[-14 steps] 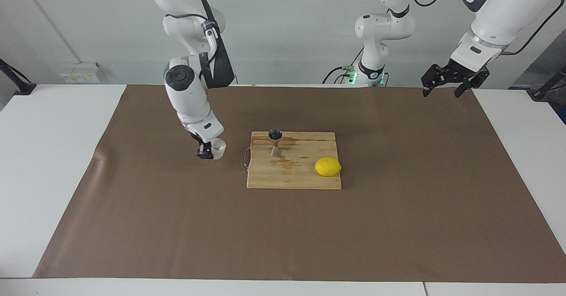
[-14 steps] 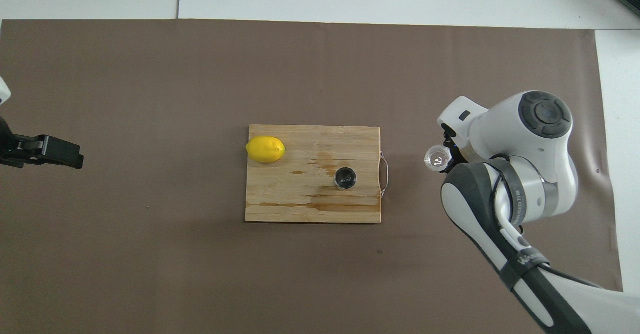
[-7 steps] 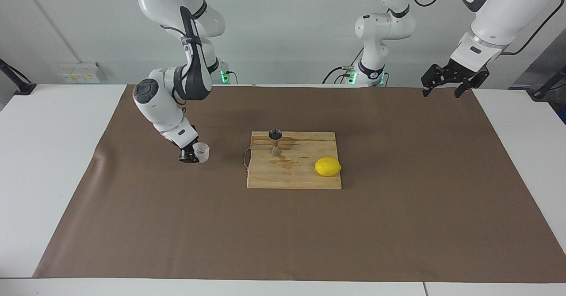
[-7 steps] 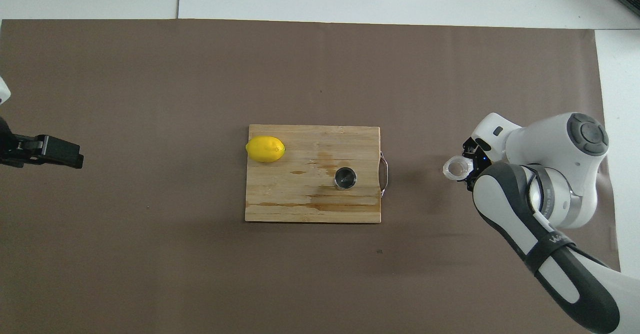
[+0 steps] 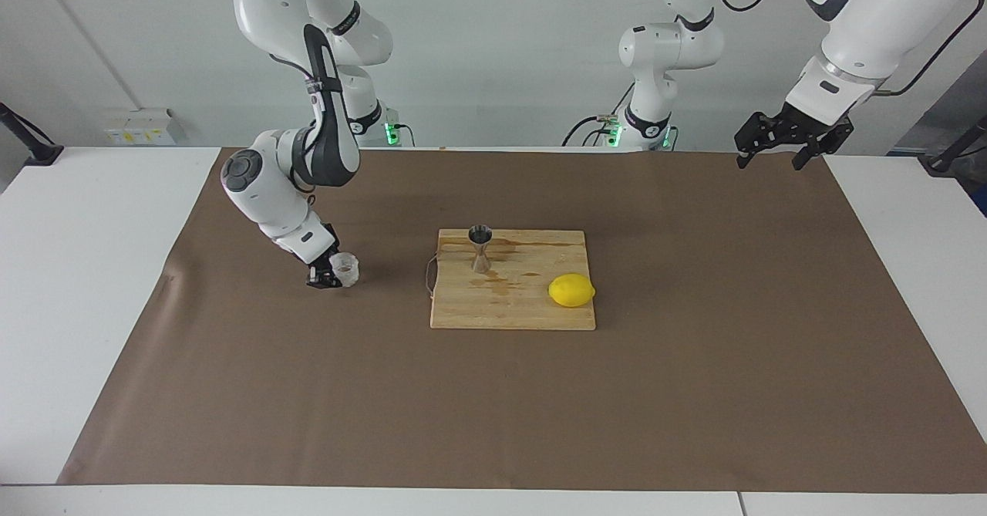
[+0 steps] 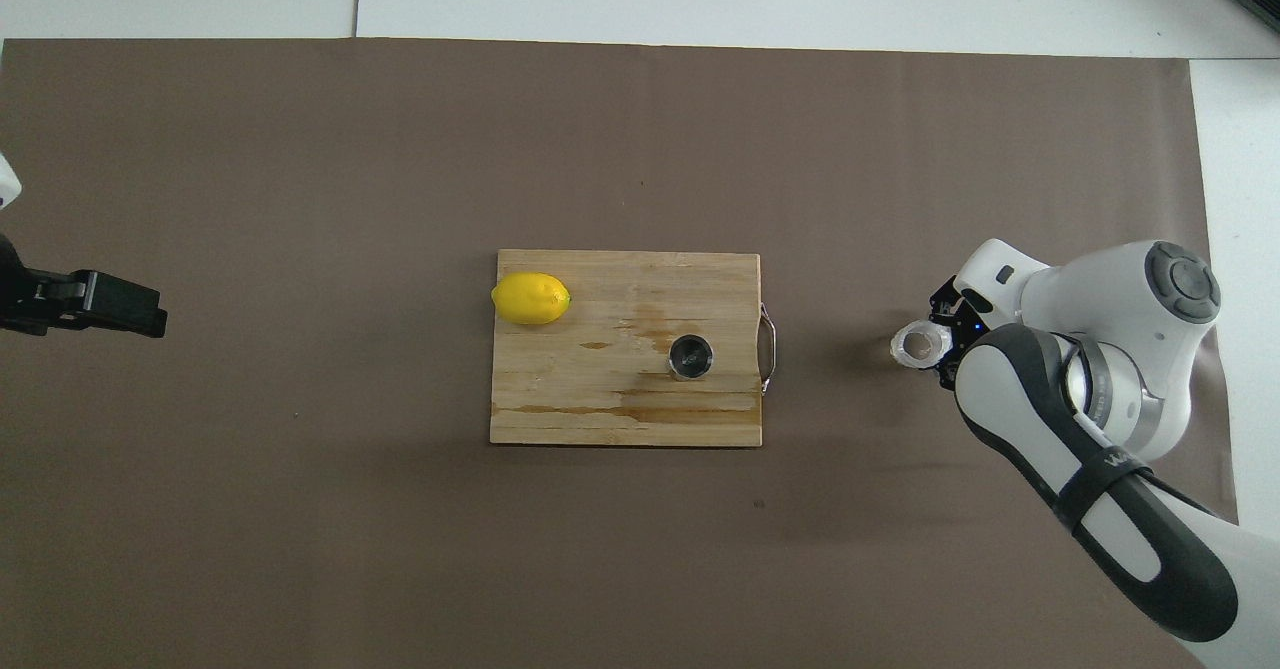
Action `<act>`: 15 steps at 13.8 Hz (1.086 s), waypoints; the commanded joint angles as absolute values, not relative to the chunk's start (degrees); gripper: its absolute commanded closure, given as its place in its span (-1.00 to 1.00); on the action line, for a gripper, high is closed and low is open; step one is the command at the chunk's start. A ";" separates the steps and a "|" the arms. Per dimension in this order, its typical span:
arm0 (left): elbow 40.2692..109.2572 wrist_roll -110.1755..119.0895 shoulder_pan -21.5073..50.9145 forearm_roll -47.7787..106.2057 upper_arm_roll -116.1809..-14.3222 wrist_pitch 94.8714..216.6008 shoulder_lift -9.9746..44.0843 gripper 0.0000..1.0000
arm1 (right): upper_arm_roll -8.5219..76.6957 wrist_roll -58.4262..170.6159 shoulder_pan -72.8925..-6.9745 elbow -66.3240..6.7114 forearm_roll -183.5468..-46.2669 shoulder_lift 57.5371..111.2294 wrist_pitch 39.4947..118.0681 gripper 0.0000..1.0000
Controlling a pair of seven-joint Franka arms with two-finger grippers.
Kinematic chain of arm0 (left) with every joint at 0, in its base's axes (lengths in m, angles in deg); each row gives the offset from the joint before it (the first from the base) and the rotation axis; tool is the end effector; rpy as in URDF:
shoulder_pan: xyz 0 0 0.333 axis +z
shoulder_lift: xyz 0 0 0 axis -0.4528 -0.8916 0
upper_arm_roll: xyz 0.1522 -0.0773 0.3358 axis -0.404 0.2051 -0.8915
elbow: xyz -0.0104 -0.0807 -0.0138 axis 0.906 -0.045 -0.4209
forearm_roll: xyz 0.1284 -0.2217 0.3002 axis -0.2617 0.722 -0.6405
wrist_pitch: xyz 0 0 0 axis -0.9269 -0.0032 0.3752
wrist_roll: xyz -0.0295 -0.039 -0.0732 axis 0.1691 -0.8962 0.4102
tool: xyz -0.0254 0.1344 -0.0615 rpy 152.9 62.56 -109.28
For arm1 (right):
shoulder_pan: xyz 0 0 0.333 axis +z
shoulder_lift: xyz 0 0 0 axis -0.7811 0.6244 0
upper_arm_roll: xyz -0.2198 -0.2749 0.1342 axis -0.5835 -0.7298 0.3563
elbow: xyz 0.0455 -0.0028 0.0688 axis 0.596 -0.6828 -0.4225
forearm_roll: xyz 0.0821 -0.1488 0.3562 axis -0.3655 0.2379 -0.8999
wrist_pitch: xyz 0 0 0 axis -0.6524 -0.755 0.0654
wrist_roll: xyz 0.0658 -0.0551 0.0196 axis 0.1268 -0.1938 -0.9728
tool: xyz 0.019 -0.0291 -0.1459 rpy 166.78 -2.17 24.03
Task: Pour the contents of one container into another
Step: 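Open the right gripper to release the white cup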
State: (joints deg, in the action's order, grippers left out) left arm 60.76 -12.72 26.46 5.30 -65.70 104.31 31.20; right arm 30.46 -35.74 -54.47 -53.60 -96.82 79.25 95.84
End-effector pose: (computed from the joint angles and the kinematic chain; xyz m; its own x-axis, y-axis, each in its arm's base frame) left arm 0.5178 -0.0321 0.6351 0.9940 -0.0839 -0.0703 -0.0826 -0.9963 0.0217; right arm 0.5499 0.0142 0.3076 -0.0201 0.9859 0.1663 0.9989 0.0269 -0.0384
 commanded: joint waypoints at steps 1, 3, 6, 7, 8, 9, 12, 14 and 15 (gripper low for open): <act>61.10 -13.18 26.92 4.96 -65.55 103.57 32.13 -1.00 | 31.28 -37.25 -55.40 -53.85 -98.47 79.15 96.80 -1.00; 61.10 -13.18 26.92 4.96 -65.55 103.57 32.13 -1.00 | 31.19 -37.33 -55.31 -53.41 -98.47 78.45 96.19 -1.00; 61.10 -13.18 26.92 4.96 -65.55 103.57 32.13 -1.00 | 31.11 -36.28 -55.14 -52.71 -98.38 75.64 93.91 -1.00; 61.10 -13.18 26.92 4.96 -65.55 103.57 32.13 -1.00 | 31.02 -34.54 -55.05 -52.44 -98.21 74.33 92.33 -1.00; 61.10 -13.18 26.92 4.96 -65.55 103.57 32.13 -1.00 | 31.02 -32.34 -55.22 -51.31 -97.77 73.10 90.58 -1.00; 61.10 -13.18 26.92 4.96 -65.55 103.57 32.13 -1.00 | 30.93 -29.97 -55.31 -50.17 -97.59 71.87 89.43 -1.00; 61.10 -13.18 26.92 4.96 -65.55 103.57 32.13 -1.00 | 30.75 -20.33 -55.14 -47.09 -96.98 67.73 86.63 -1.00; 61.10 -13.18 26.92 4.96 -65.55 103.57 32.13 -1.00 | 31.10 -10.14 -54.61 -40.87 -89.36 67.46 84.24 -1.00; 61.10 -13.18 26.92 4.96 -65.55 103.57 32.13 -1.00 | 31.45 -4.00 -54.09 -39.10 -87.33 67.29 82.14 -1.00</act>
State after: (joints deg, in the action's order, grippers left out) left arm 60.76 -12.72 26.46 5.30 -65.70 104.31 31.20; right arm 30.68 -12.97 -54.41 -43.52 -91.27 66.90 85.78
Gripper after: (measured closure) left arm 0.000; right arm 0.000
